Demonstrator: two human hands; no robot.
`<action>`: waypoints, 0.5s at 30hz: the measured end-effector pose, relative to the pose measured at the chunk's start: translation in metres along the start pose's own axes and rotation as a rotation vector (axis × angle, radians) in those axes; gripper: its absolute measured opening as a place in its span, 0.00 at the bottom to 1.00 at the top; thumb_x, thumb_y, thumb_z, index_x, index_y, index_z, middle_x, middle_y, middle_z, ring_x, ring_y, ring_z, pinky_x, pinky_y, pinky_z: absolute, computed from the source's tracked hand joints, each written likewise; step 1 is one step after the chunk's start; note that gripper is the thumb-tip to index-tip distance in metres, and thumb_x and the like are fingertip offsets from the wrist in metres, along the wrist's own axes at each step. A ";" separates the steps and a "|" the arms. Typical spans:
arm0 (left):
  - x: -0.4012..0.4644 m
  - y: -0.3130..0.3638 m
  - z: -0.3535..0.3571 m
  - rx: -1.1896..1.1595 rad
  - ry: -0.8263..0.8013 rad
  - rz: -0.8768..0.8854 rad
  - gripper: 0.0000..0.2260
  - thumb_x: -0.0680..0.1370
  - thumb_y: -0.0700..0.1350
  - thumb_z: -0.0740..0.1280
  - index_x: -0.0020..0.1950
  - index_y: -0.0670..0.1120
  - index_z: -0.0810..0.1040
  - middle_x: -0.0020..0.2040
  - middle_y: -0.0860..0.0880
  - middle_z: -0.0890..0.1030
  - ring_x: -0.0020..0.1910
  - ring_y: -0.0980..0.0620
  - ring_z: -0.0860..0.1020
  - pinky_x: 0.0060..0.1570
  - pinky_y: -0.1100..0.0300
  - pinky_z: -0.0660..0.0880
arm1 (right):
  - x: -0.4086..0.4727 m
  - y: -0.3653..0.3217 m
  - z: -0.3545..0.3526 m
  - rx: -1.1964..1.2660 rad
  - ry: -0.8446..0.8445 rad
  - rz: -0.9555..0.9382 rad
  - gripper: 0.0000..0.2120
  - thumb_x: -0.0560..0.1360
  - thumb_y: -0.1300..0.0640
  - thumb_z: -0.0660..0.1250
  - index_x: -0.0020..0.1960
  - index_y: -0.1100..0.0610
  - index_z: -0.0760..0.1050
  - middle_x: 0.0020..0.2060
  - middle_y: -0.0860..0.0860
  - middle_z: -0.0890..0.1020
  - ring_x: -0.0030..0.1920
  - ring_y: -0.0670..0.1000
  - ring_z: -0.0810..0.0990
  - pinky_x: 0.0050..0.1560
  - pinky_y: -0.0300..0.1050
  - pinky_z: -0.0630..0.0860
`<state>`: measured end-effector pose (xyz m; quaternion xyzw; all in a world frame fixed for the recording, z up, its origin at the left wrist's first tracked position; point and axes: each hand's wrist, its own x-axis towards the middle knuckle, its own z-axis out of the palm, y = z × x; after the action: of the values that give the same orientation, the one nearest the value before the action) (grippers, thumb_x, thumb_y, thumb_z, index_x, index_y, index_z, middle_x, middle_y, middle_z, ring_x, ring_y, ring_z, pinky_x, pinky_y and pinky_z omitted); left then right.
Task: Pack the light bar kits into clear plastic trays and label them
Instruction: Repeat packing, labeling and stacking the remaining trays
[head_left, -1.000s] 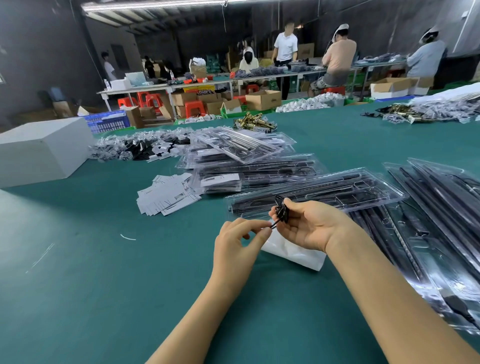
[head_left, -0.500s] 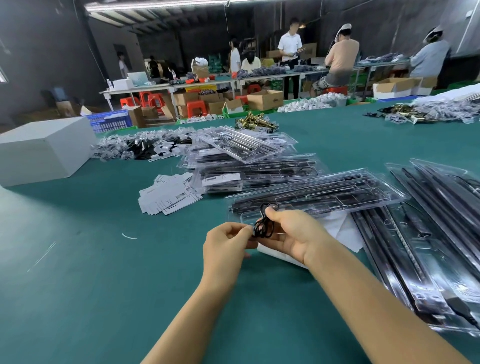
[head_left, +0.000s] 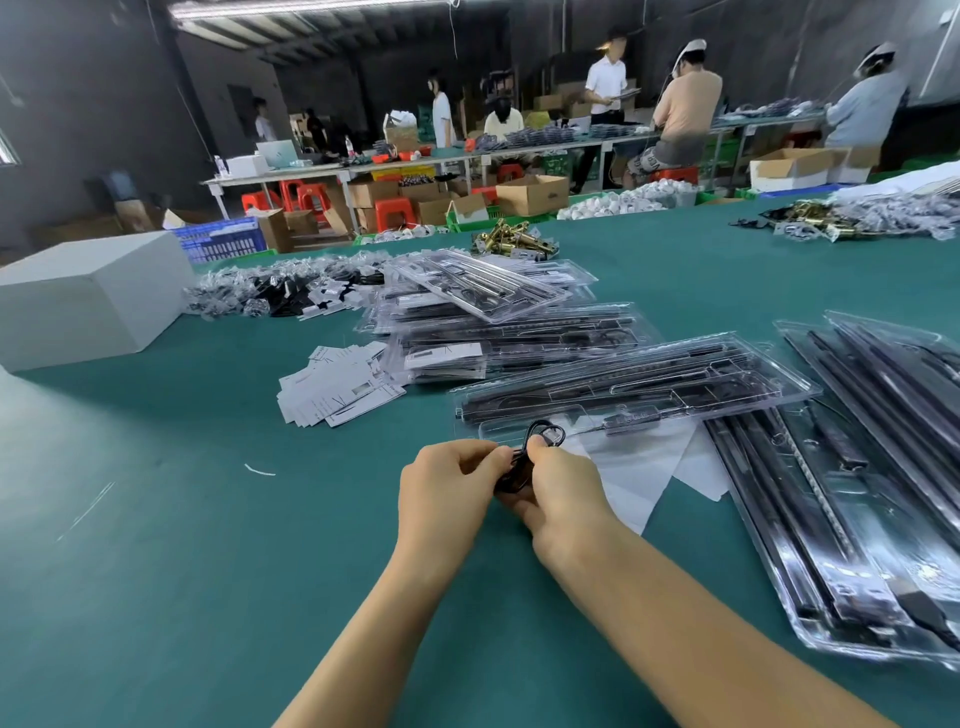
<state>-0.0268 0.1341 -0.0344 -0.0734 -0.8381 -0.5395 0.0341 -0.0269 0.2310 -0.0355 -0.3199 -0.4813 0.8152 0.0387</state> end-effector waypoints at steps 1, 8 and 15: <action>0.000 0.000 0.000 0.057 0.011 0.041 0.07 0.76 0.46 0.68 0.40 0.51 0.84 0.34 0.55 0.83 0.39 0.54 0.80 0.44 0.54 0.77 | -0.002 0.000 0.000 0.055 -0.012 0.029 0.09 0.81 0.59 0.60 0.44 0.63 0.72 0.43 0.60 0.78 0.37 0.55 0.78 0.47 0.55 0.80; -0.004 0.000 0.013 0.369 -0.013 0.279 0.08 0.79 0.45 0.64 0.48 0.48 0.83 0.42 0.51 0.81 0.45 0.51 0.75 0.45 0.57 0.70 | -0.008 -0.007 -0.002 0.358 -0.064 0.250 0.11 0.81 0.57 0.60 0.44 0.62 0.71 0.35 0.56 0.76 0.34 0.52 0.75 0.31 0.43 0.77; -0.004 -0.006 0.014 0.353 0.030 0.354 0.05 0.76 0.43 0.67 0.45 0.48 0.84 0.42 0.54 0.81 0.40 0.53 0.77 0.42 0.54 0.73 | -0.009 -0.002 -0.002 0.380 -0.084 0.283 0.10 0.81 0.55 0.60 0.45 0.60 0.73 0.34 0.53 0.77 0.33 0.48 0.75 0.33 0.44 0.71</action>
<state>-0.0233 0.1437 -0.0461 -0.2040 -0.8927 -0.3717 0.1528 -0.0197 0.2303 -0.0301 -0.3367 -0.2707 0.9011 -0.0365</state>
